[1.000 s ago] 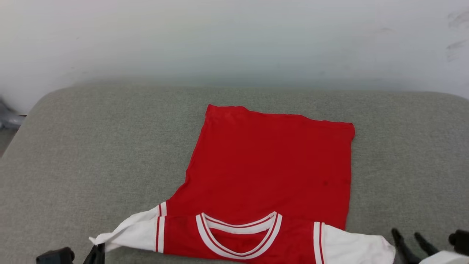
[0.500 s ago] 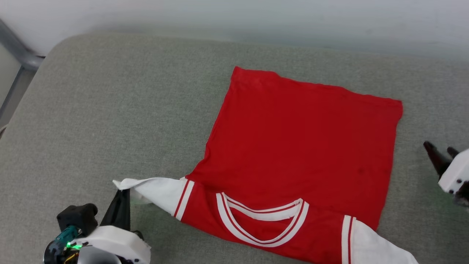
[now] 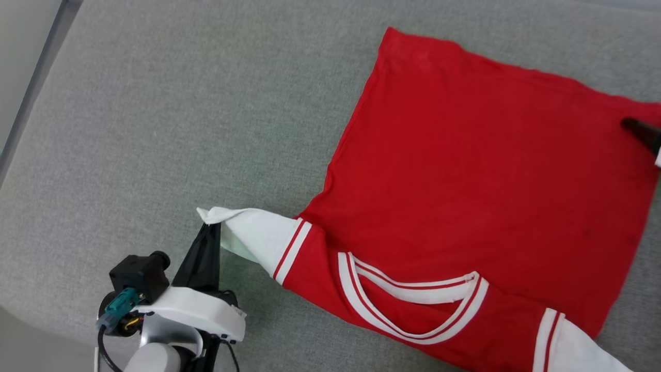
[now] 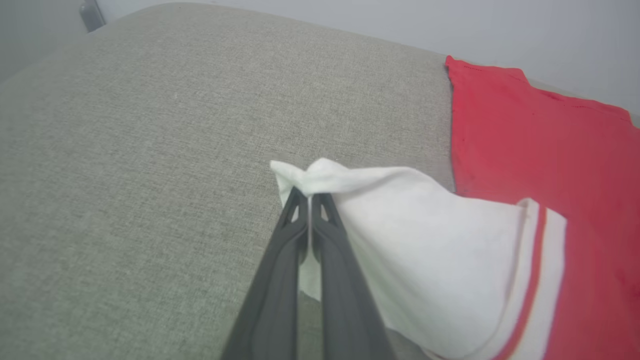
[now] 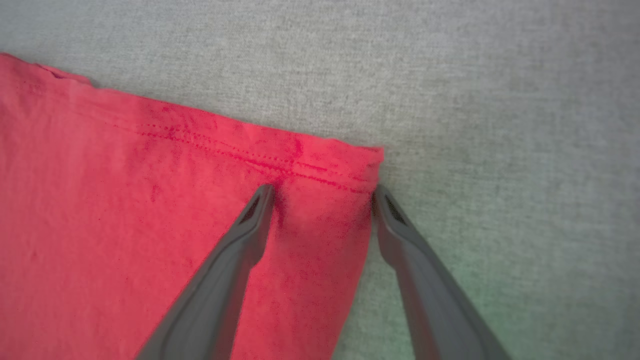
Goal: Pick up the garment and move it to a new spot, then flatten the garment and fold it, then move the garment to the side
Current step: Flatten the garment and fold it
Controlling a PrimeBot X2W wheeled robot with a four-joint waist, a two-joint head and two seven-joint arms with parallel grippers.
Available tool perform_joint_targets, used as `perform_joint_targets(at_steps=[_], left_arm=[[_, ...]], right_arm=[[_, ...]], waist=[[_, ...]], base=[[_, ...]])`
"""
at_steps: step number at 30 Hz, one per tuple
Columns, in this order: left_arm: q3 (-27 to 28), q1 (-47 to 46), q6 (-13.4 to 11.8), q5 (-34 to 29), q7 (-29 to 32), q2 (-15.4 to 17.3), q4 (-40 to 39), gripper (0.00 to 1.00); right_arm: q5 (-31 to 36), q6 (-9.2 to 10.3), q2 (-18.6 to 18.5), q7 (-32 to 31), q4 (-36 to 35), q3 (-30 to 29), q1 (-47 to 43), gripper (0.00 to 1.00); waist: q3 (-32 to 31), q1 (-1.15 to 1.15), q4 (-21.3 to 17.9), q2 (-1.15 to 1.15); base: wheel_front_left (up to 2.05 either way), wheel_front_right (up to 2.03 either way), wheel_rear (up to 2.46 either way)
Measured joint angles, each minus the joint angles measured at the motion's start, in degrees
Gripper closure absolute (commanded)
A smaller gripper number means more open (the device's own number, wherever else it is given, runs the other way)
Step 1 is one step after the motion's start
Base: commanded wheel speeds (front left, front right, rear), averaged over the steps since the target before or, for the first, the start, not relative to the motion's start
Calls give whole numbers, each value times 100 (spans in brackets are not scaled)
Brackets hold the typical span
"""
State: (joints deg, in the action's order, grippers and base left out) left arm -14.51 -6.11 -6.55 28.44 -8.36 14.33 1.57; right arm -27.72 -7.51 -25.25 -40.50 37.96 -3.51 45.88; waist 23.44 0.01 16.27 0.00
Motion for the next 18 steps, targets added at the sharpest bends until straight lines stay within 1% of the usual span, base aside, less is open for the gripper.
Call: perform_joint_targets(at_steps=[5, 6, 7, 8, 12, 16, 18], left_arm=[[-27, -132, 51, 13, -142, -63, 174, 100], [-30, -149, 54, 20, -152, -73, 201, 100], [-29, -154, 59, 38, -176, -77, 229, 100], [-26, -156, 62, 52, -194, -81, 260, 100], [-1, -227, 81, 81, -238, -83, 391, 100], [43, -214, 60, 103, -232, -24, 491, 100], [87, -118, 30, 110, -189, 59, 546, 100]], right_arm=[[82, 0, -52, -559, 252, 16, 222, 0], [88, 0, -68, -687, 279, 15, 236, 2], [87, 0, -75, -778, 283, -2, 263, 64], [84, 0, -73, -832, 302, -38, 276, 100], [90, -2, -43, -861, 298, -34, 276, 100], [141, -2, -25, -668, 208, 35, 174, 100], [191, -3, -57, -564, 67, 73, -47, 100]], waist=[[258, -1, 116, 0], [282, -2, 129, 0], [300, -2, 136, 0], [312, -2, 136, 0], [285, -2, 97, 0], [124, -2, 25, 0], [-65, -1, -59, 0]], base=[[0, 0, 0], [0, 0, 0], [0, 0, 0], [0, 0, 0], [0, 0, 0], [0, 0, 0], [0, 0, 0]])
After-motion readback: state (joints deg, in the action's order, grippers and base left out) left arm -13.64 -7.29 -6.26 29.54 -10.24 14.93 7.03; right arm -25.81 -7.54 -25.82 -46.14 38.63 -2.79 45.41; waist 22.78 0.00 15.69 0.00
